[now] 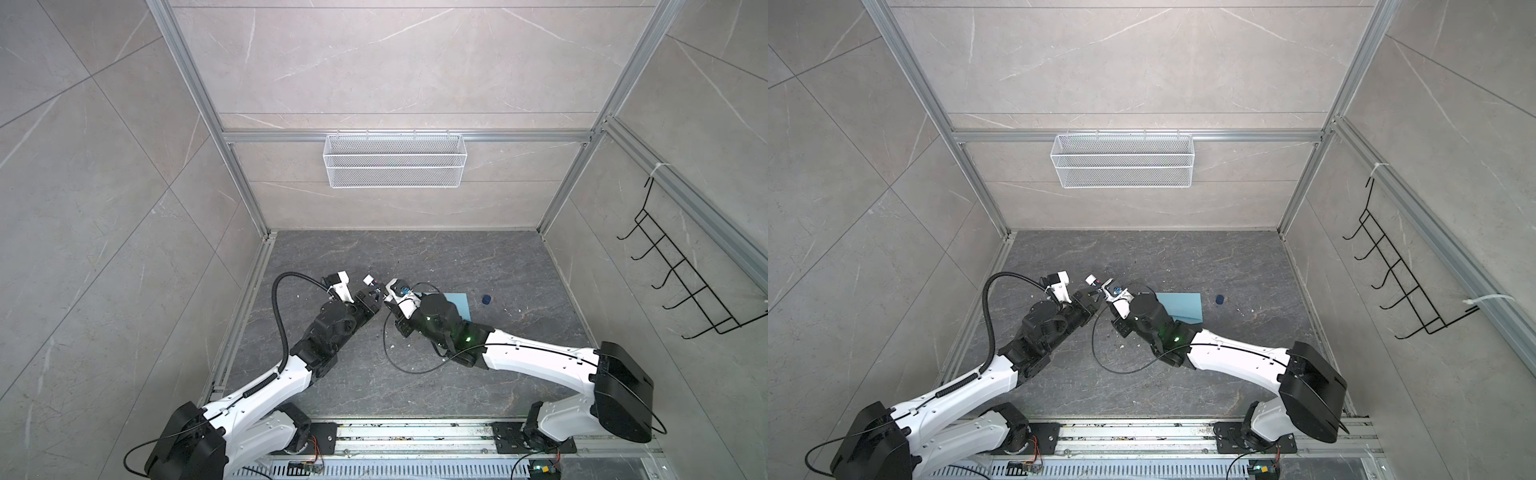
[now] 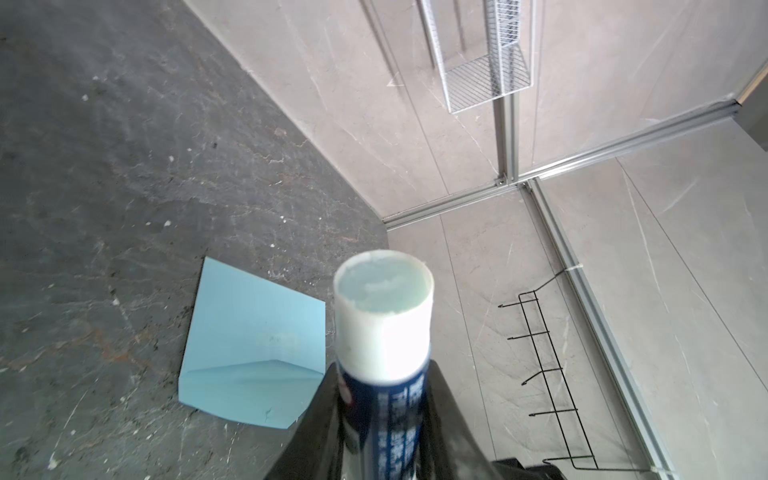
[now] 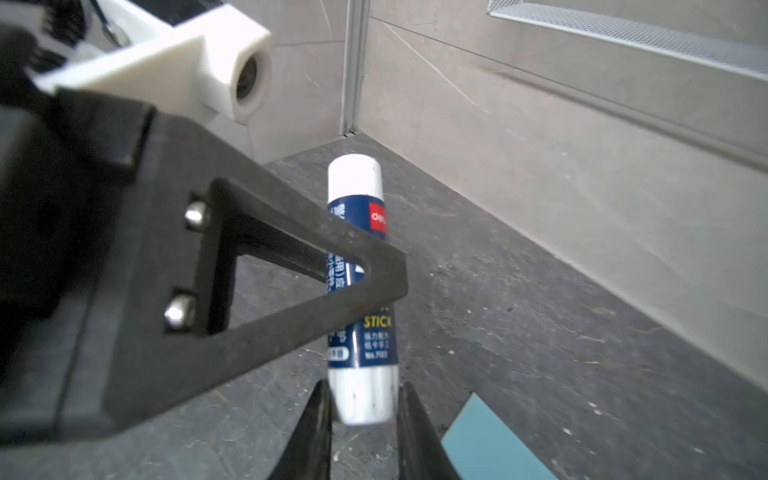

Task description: Place the letter into the envelope and seal it

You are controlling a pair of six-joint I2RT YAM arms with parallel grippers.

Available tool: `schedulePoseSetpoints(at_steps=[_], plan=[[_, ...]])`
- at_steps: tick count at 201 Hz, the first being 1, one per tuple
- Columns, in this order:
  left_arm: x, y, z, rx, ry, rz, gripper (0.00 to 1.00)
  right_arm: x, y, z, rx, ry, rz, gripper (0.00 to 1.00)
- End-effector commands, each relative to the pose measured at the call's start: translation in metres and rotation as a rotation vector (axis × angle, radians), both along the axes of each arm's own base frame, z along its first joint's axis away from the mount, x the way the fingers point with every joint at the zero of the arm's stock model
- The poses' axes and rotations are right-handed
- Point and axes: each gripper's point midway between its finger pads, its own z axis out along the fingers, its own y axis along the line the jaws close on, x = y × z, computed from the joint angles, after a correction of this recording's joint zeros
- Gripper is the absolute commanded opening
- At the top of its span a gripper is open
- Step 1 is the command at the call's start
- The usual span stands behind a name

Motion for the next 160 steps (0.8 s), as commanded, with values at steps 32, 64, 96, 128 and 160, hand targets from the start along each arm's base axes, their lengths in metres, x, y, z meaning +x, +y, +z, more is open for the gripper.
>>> schedulePoseSetpoints(at_steps=[32, 64, 96, 128, 160], plan=[[-0.020, -0.031, 0.035, 0.034, -0.283, -0.206, 0.00, -0.009, -0.010, 0.033, 0.292, 0.279, 0.269, 0.18], [-0.027, -0.036, 0.041, 0.049, -0.361, -0.248, 0.00, -0.010, -0.016, 0.046, 0.440, 0.411, 0.422, 0.20], [-0.032, -0.036, 0.047, 0.043, -0.398, -0.262, 0.00, -0.004, -0.016, 0.045, 0.516, 0.501, 0.484, 0.26], [-0.027, -0.032, 0.045, 0.034, -0.359, -0.230, 0.00, 0.005, -0.018, 0.036, 0.485, 0.483, 0.419, 0.40], [-0.017, -0.025, 0.040, 0.025, -0.276, -0.166, 0.00, 0.009, -0.032, 0.018, 0.291, 0.301, 0.183, 0.60]])
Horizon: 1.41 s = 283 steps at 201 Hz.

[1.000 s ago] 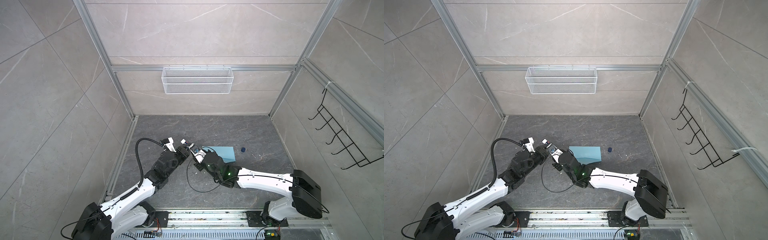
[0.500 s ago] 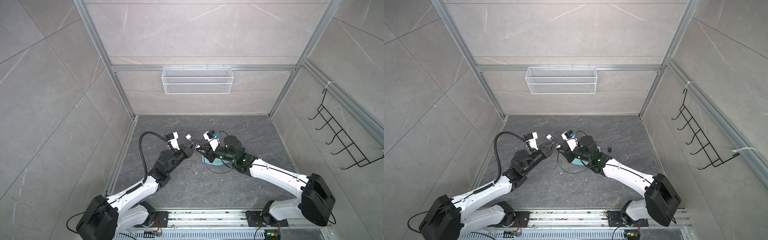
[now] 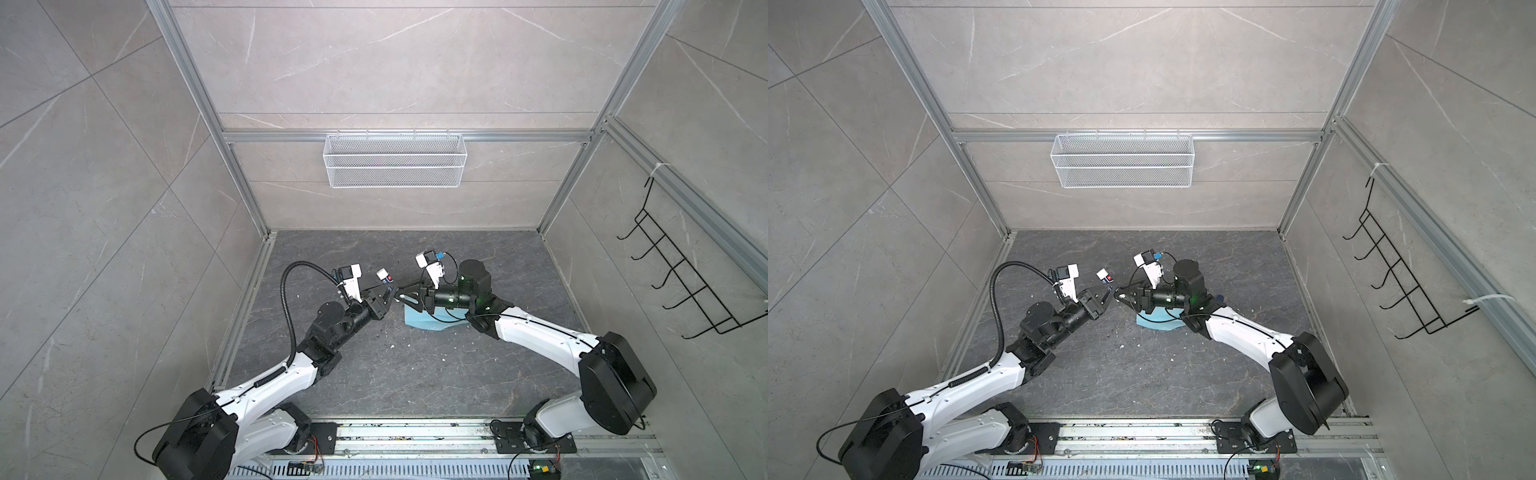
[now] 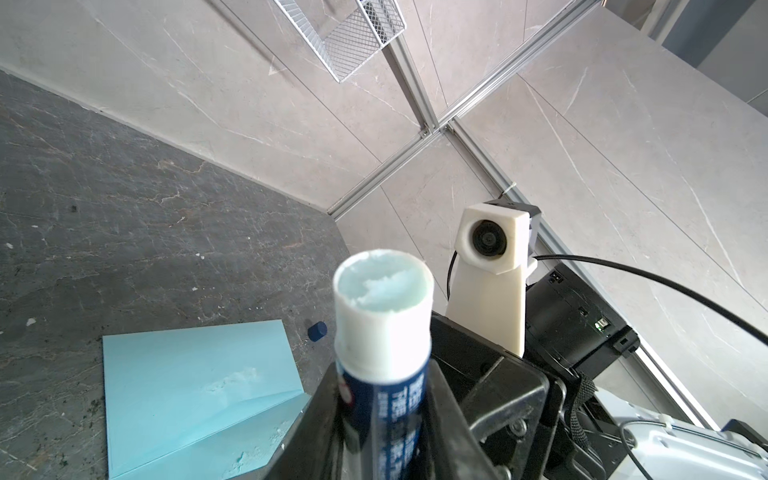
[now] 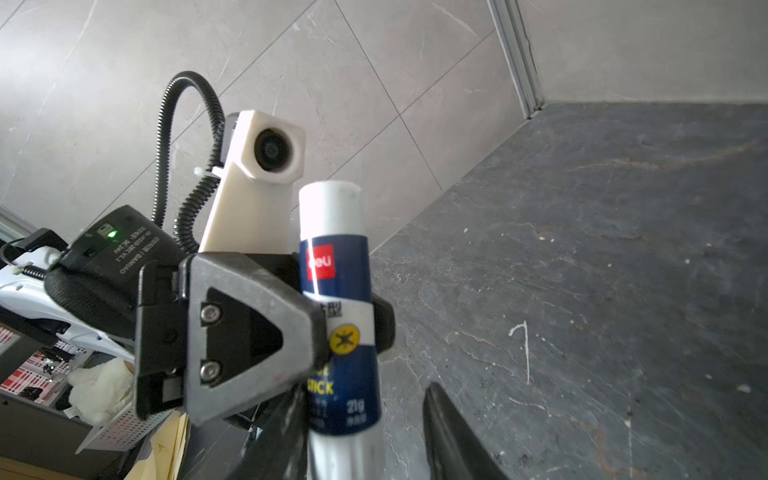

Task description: Place the letter into the envelope and seal it

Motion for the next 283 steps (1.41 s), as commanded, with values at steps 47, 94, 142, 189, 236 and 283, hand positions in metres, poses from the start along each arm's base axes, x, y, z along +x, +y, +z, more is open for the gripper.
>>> schedulePoseSetpoints(at_steps=[47, 94, 142, 189, 236, 283], plan=[[0.000, 0.006, 0.016, -0.061, 0.036, 0.029, 0.00, -0.005, -0.034, 0.003, -0.443, -0.540, -0.506, 0.62], [0.001, 0.007, 0.016, -0.074, 0.050, 0.036, 0.00, -0.013, -0.015, -0.002, -0.564, -0.659, -0.527, 0.55], [0.000, 0.009, 0.017, -0.077, 0.047, 0.041, 0.00, -0.014, -0.003, -0.003, -0.578, -0.682, -0.551, 0.48], [0.000, 0.009, 0.015, -0.076, 0.054, 0.039, 0.00, -0.015, 0.001, 0.001, -0.546, -0.679, -0.561, 0.46], [0.001, 0.009, 0.014, -0.074, 0.055, 0.043, 0.00, -0.019, 0.005, 0.007, -0.509, -0.677, -0.558, 0.44], [0.001, 0.009, 0.012, -0.074, 0.058, 0.041, 0.00, -0.018, 0.008, 0.007, -0.509, -0.670, -0.553, 0.36]])
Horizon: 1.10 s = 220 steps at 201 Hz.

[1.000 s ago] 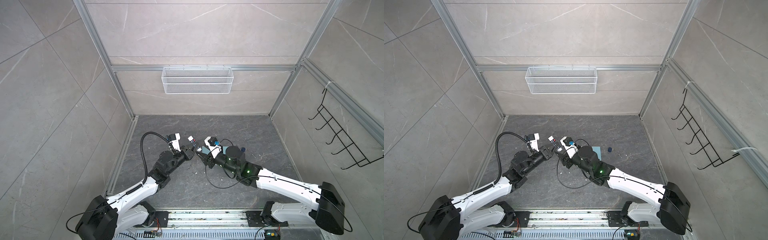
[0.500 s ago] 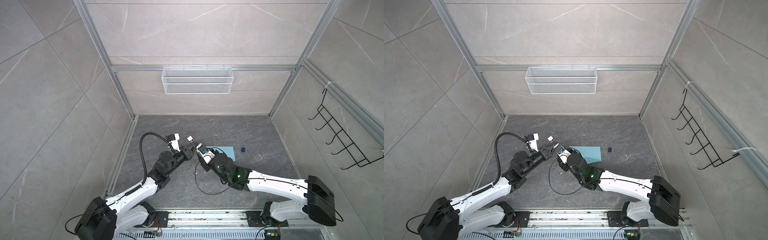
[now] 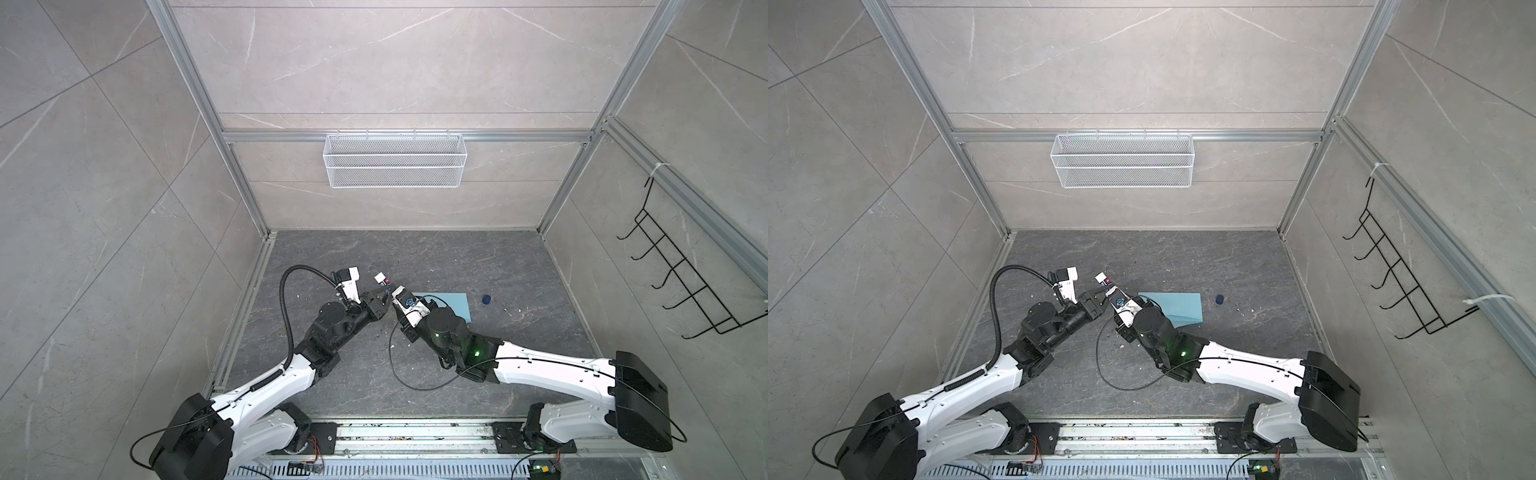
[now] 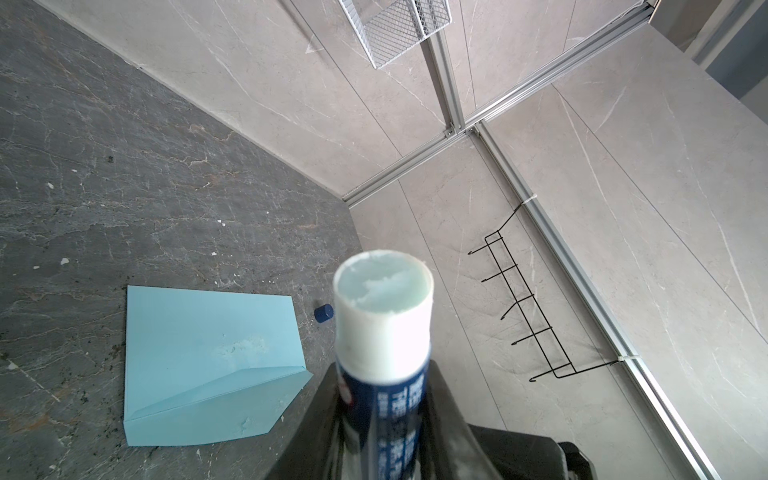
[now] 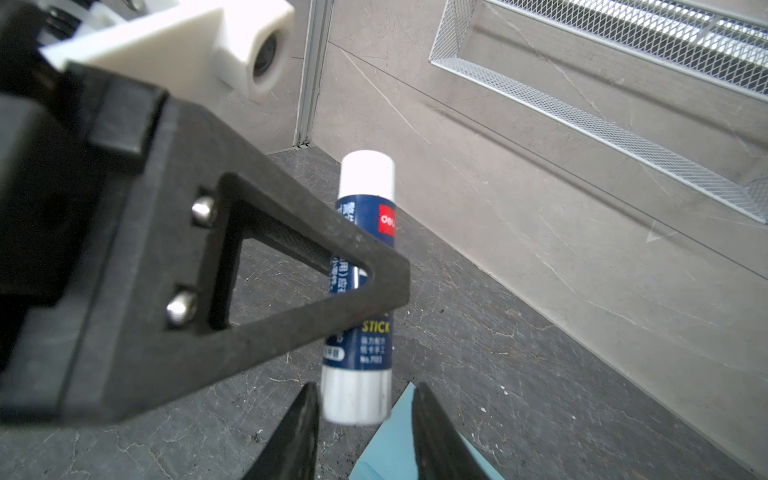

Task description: Place the letter into the envelope and seal it

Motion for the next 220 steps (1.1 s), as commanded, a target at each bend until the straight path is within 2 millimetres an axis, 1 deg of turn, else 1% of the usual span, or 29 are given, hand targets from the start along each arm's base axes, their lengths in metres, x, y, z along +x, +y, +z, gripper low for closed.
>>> schedulePoseSetpoints(at_steps=[1, 24, 54, 82, 97, 110, 136, 161, 186, 206, 220], plan=[[-0.002, 0.002, 0.026, -0.054, -0.064, 0.010, 0.00, 0.003, 0.007, 0.019, 0.049, -0.016, -0.005, 0.36], [-0.002, 0.002, 0.026, -0.054, -0.064, 0.008, 0.00, 0.003, 0.008, 0.020, 0.058, -0.014, -0.010, 0.32], [-0.002, 0.001, 0.025, -0.052, -0.063, 0.004, 0.00, 0.002, 0.010, 0.021, 0.071, -0.005, 0.003, 0.24], [-0.004, -0.001, 0.027, -0.047, -0.081, -0.008, 0.00, -0.005, 0.011, 0.024, 0.108, 0.023, 0.051, 0.17], [-0.006, -0.002, 0.029, -0.043, -0.107, -0.021, 0.00, -0.007, 0.010, 0.028, 0.162, 0.083, 0.106, 0.15], [-0.011, -0.004, 0.035, -0.046, -0.152, -0.047, 0.00, -0.005, 0.007, 0.031, 0.241, 0.196, 0.181, 0.14], [-0.024, -0.010, 0.053, -0.070, -0.262, -0.117, 0.00, 0.002, -0.001, 0.046, 0.499, 0.458, 0.359, 0.14], [-0.034, -0.014, 0.065, -0.083, -0.334, -0.167, 0.00, 0.003, 0.001, 0.057, 0.638, 0.624, 0.514, 0.16], [-0.038, -0.016, 0.070, -0.085, -0.357, -0.187, 0.00, 0.005, 0.005, 0.060, 0.703, 0.701, 0.589, 0.19], [-0.036, -0.015, 0.068, -0.079, -0.343, -0.175, 0.00, 0.009, 0.005, 0.052, 0.682, 0.706, 0.562, 0.22], [-0.032, -0.013, 0.065, -0.077, -0.325, -0.154, 0.00, 0.012, 0.003, 0.048, 0.659, 0.693, 0.532, 0.25]])
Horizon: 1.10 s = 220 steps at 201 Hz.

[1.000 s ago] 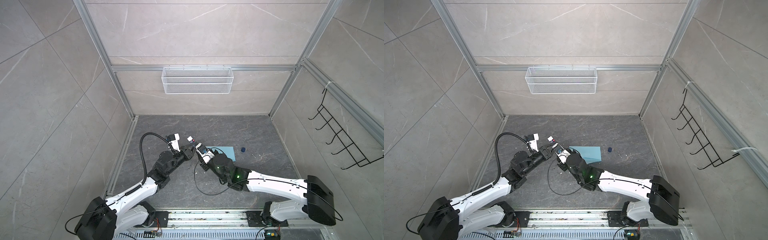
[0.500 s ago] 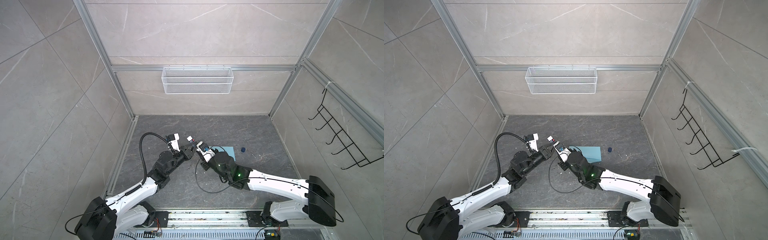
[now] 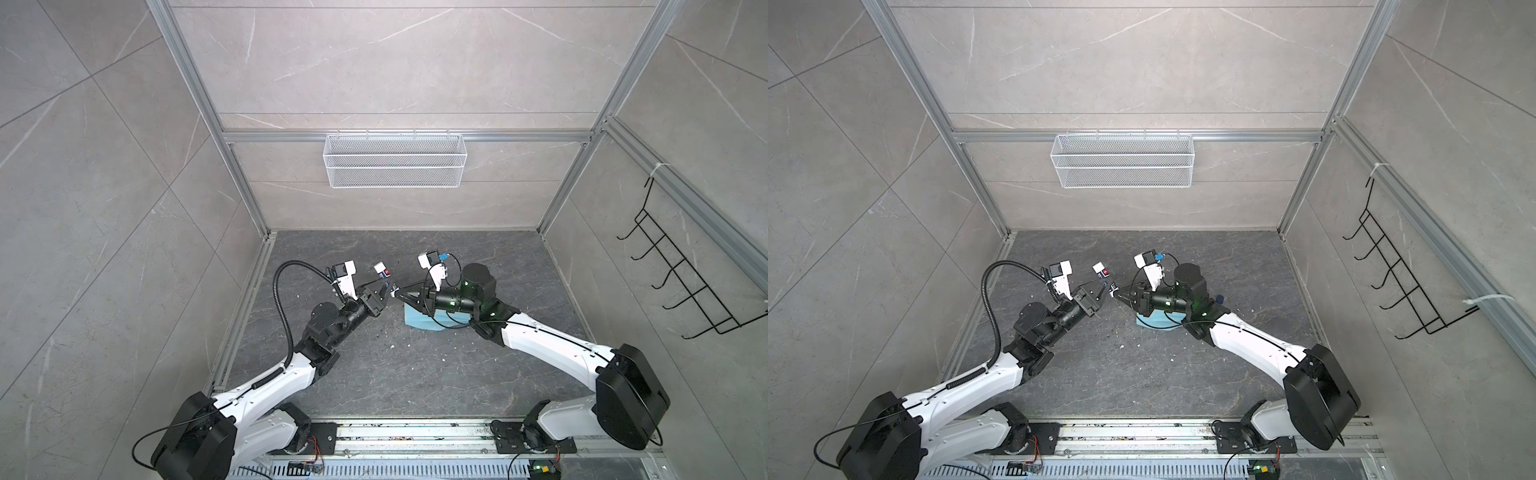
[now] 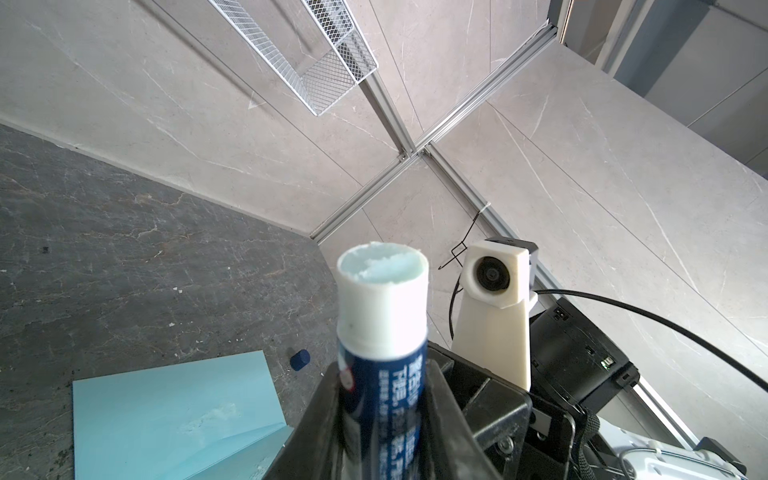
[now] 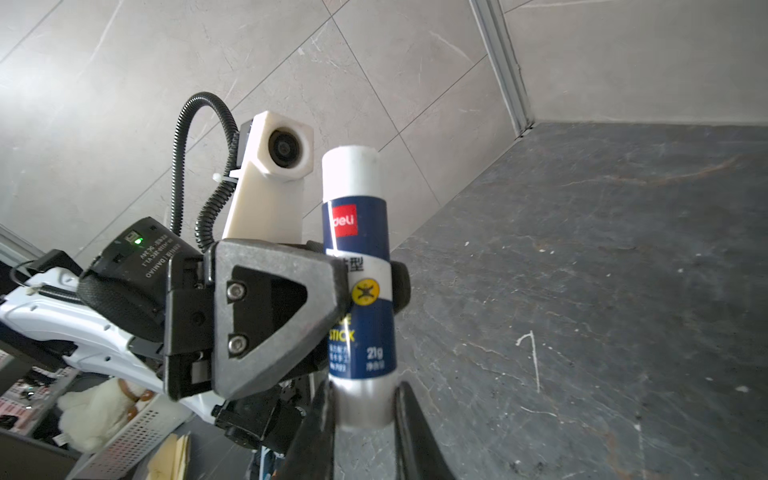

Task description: Place the letter into the envelope and seal it

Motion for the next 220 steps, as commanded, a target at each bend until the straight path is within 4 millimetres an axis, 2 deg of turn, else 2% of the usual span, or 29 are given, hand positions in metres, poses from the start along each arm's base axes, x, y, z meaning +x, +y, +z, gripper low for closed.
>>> schedulePoseSetpoints(at_steps=[1, 12, 27, 42, 68, 91, 113, 127, 155, 197, 220], plan=[[-0.028, -0.012, 0.028, -0.030, -0.127, -0.120, 0.00, 0.008, 0.001, 0.015, 0.031, 0.014, -0.017, 0.26], [-0.024, -0.011, 0.025, -0.031, -0.106, -0.105, 0.00, 0.010, -0.002, 0.009, -0.012, -0.005, -0.049, 0.32], [-0.018, -0.010, 0.022, -0.036, -0.078, -0.081, 0.00, 0.013, -0.006, 0.001, -0.089, -0.056, -0.111, 0.45], [-0.013, -0.007, 0.018, -0.044, -0.042, -0.054, 0.00, 0.012, -0.009, -0.007, -0.201, -0.155, -0.207, 0.49], [-0.009, -0.005, 0.015, -0.045, -0.014, -0.029, 0.00, 0.000, -0.009, -0.011, -0.439, -0.455, -0.410, 0.55], [-0.007, -0.003, 0.014, -0.043, -0.008, -0.019, 0.00, -0.003, -0.013, -0.006, -0.543, -0.598, -0.548, 0.54], [-0.007, -0.003, 0.013, -0.040, -0.004, -0.016, 0.00, -0.008, -0.011, 0.002, -0.580, -0.683, -0.621, 0.45], [-0.007, -0.003, 0.012, -0.039, 0.000, -0.013, 0.00, -0.012, -0.006, 0.005, -0.592, -0.721, -0.636, 0.43], [-0.007, -0.002, 0.011, -0.038, 0.000, -0.008, 0.00, -0.014, 0.000, 0.008, -0.611, -0.749, -0.667, 0.40], [-0.006, -0.001, 0.010, -0.030, 0.003, -0.002, 0.00, -0.015, -0.001, 0.013, -0.588, -0.738, -0.701, 0.36], [-0.006, -0.002, 0.008, -0.024, 0.005, -0.003, 0.00, -0.014, 0.000, 0.016, -0.583, -0.727, -0.707, 0.31]])
